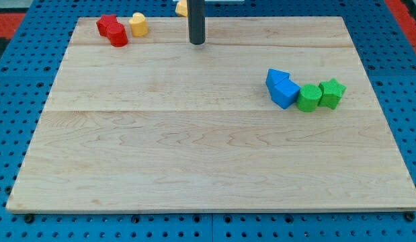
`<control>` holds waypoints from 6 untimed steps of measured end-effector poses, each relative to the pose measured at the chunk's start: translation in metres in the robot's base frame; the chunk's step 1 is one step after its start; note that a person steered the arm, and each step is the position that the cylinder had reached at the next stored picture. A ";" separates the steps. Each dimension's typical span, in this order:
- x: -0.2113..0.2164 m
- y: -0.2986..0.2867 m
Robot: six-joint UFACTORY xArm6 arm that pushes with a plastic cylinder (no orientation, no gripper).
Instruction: Move your arm towards the right
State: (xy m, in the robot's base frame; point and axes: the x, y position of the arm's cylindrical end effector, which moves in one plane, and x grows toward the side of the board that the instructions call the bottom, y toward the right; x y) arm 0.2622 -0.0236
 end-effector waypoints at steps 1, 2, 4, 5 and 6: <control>0.000 0.000; 0.001 0.000; 0.004 0.002; 0.005 0.012; 0.009 0.024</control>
